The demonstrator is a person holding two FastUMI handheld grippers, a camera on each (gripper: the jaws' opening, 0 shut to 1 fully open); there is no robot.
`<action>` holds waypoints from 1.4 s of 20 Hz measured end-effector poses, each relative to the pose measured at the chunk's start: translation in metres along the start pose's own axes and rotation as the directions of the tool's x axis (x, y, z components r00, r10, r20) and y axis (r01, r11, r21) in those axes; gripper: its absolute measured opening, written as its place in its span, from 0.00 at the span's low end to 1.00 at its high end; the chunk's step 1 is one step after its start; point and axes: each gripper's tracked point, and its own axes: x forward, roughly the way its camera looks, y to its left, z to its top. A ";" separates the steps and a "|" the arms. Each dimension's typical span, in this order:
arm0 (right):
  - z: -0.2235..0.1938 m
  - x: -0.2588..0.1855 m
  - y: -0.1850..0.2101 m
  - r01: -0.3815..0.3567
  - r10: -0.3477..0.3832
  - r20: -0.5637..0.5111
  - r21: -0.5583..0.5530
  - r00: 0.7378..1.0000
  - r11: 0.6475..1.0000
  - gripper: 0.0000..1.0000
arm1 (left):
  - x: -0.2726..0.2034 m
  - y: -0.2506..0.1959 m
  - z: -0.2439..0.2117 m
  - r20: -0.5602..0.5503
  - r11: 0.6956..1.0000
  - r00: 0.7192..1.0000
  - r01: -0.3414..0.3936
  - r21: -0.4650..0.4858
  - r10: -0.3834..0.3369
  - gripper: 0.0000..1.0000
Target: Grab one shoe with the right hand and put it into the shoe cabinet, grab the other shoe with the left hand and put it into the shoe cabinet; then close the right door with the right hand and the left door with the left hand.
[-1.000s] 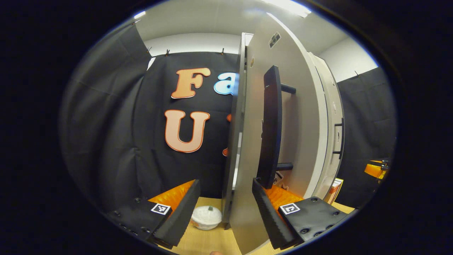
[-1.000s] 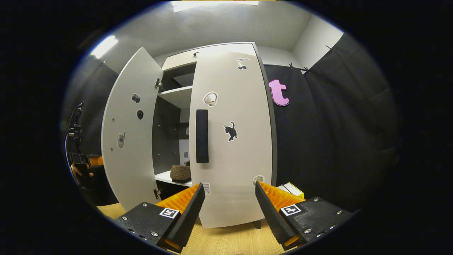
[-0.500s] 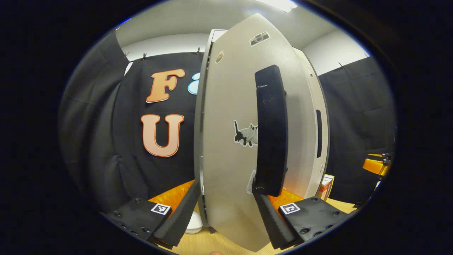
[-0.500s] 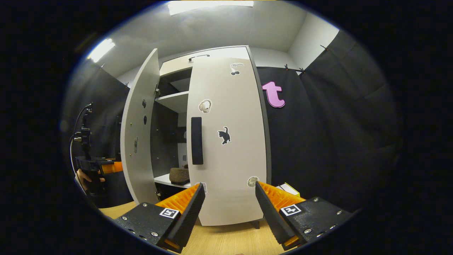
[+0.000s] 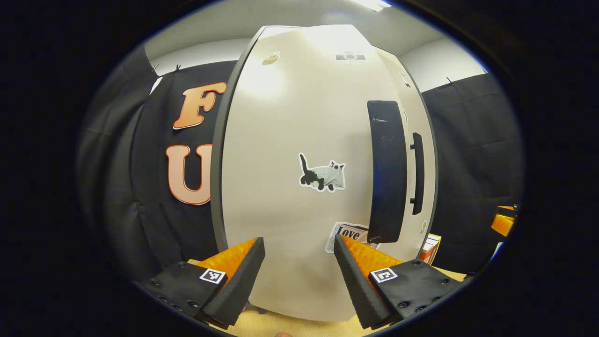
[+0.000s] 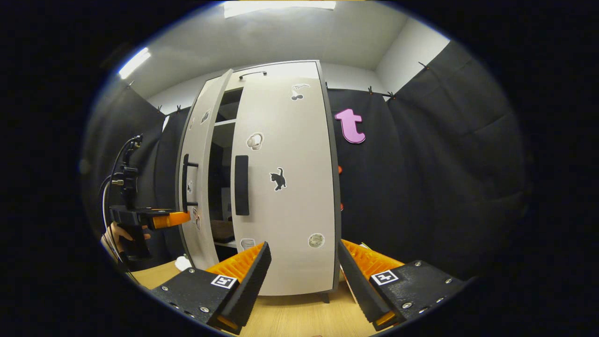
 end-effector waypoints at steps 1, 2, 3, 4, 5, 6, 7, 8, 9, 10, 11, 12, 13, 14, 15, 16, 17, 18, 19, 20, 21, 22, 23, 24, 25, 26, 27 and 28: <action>0.002 -0.001 -0.004 0.006 -0.006 0.004 -0.005 1.000 1.000 0.89 | 0.005 -0.001 -0.002 -0.008 1.000 1.000 -0.006 0.006 0.006 0.94; 0.004 -0.001 -0.008 0.014 -0.014 0.008 -0.011 1.000 1.000 0.89 | 0.009 -0.001 0.000 -0.001 1.000 1.000 -0.010 0.011 0.010 0.94; 0.006 -0.002 -0.012 0.022 -0.022 0.010 -0.017 1.000 1.000 0.89 | 0.014 -0.002 -0.002 -0.007 1.000 1.000 -0.013 0.020 0.013 0.97; 0.007 -0.002 -0.014 0.028 -0.028 0.011 -0.023 1.000 0.999 0.89 | 0.016 -0.003 -0.001 -0.002 1.000 1.000 -0.018 0.022 0.018 0.94; 0.006 -0.002 -0.017 0.033 -0.033 0.009 -0.026 0.999 0.999 0.89 | 0.016 -0.002 -0.002 -0.003 0.999 1.000 -0.023 0.023 0.023 0.96; 0.006 -0.001 -0.019 0.034 -0.034 0.004 -0.027 0.999 0.999 0.89 | 0.016 -0.001 -0.001 -0.001 0.999 1.000 -0.028 0.027 0.028 0.97; 0.004 -0.001 -0.020 0.036 -0.036 0.000 -0.026 0.999 0.999 0.89 | 0.018 -0.001 -0.002 -0.001 0.999 0.999 -0.032 0.032 0.032 0.97; 0.004 0.000 -0.022 0.037 -0.037 -0.004 -0.026 0.999 0.999 0.89 | 0.021 -0.001 -0.002 -0.001 0.999 0.999 -0.036 0.034 0.036 0.97; 0.002 0.002 -0.023 0.039 -0.039 -0.008 -0.027 0.999 0.999 0.89 | 0.023 -0.002 -0.003 0.000 0.999 0.999 -0.041 0.036 0.041 0.97; -0.001 0.004 -0.025 0.041 -0.041 -0.014 -0.029 0.999 0.999 0.89 | 0.026 -0.002 -0.004 -0.002 0.998 0.999 -0.046 0.035 0.046 0.97; -0.003 0.006 -0.027 0.043 -0.043 -0.019 -0.030 0.999 0.999 0.89 | 0.029 -0.001 -0.005 -0.003 0.998 0.999 -0.051 0.031 0.051 0.94; -0.005 0.009 -0.028 0.044 -0.045 -0.025 -0.031 0.999 0.999 0.89 | 0.030 -0.002 -0.005 -0.004 0.998 0.998 -0.055 0.027 0.056 0.97; -0.007 0.011 -0.029 0.046 -0.047 -0.030 -0.032 0.998 0.998 0.89 | 0.031 -0.002 -0.006 -0.006 0.998 0.998 -0.059 0.024 0.059 0.97; -0.008 0.013 -0.032 0.050 -0.051 -0.034 -0.035 0.998 0.998 0.89 | 0.032 -0.002 -0.005 -0.005 0.998 0.998 -0.061 0.025 0.061 0.94; -0.008 0.015 -0.033 0.054 -0.055 -0.036 -0.037 0.998 0.998 0.89 | 0.033 -0.002 -0.005 -0.005 0.998 0.998 -0.064 0.027 0.064 0.96; -0.008 0.018 -0.035 0.059 -0.061 -0.038 -0.039 0.997 0.997 0.89 | 0.034 -0.002 -0.006 -0.005 0.997 0.998 -0.067 0.031 0.067 0.97; -0.008 0.021 -0.037 0.064 -0.066 -0.041 -0.038 0.997 0.997 0.89 | 0.035 -0.002 -0.006 -0.006 0.997 0.997 -0.070 0.033 0.071 0.94; -0.007 0.024 -0.038 0.069 -0.071 -0.045 -0.036 0.996 0.997 0.89 | 0.036 -0.002 -0.006 -0.011 0.997 0.997 -0.073 0.032 0.074 0.97; -0.007 0.026 -0.039 0.074 -0.075 -0.052 -0.032 0.996 0.997 0.89 | 0.035 -0.002 -0.008 -0.019 0.997 0.997 -0.074 0.028 0.075 0.97; -0.006 0.027 -0.038 0.074 -0.076 -0.060 -0.030 0.995 0.997 0.89 | 0.032 -0.002 -0.012 -0.042 0.997 0.996 -0.073 0.023 0.074 0.97; -0.003 0.029 -0.037 0.075 -0.077 -0.065 -0.031 0.995 0.997 0.89 | 0.027 -0.002 -0.014 -0.062 0.997 0.996 -0.070 0.018 0.071 0.96; 0.001 0.030 -0.035 0.074 -0.076 -0.068 -0.037 0.995 0.997 0.89 | 0.022 0.000 -0.014 -0.068 0.998 0.995 -0.066 0.014 0.067 0.97; 0.005 0.032 -0.034 0.072 -0.076 -0.069 -0.050 0.995 0.996 0.89 | 0.014 0.006 -0.010 -0.068 0.997 0.995 -0.076 0.011 0.077 0.95; 0.011 0.031 -0.033 0.077 -0.081 -0.062 -0.068 0.995 0.995 0.89 | 0.004 0.012 -0.003 -0.057 0.997 0.995 -0.082 0.007 0.082 0.99; 0.019 0.030 -0.030 0.079 -0.083 -0.052 -0.084 0.995 0.993 0.89 | -0.006 0.016 0.006 -0.041 0.997 0.996 -0.082 0.001 0.082 0.97; 0.029 0.030 -0.027 0.078 -0.082 -0.039 -0.098 0.996 0.992 0.89 | -0.017 0.022 0.016 -0.027 0.997 0.996 -0.082 -0.005 0.081 0.97; 0.037 0.030 -0.023 0.073 -0.076 -0.025 -0.106 0.997 0.992 0.89 | -0.031 0.028 0.030 -0.008 0.997 0.997 -0.082 -0.011 0.082 0.96; 0.045 0.030 -0.020 0.069 -0.071 -0.018 -0.112 0.997 0.991 0.89 | -0.046 0.035 0.045 0.009 0.996 0.996 -0.088 -0.015 0.088 0.96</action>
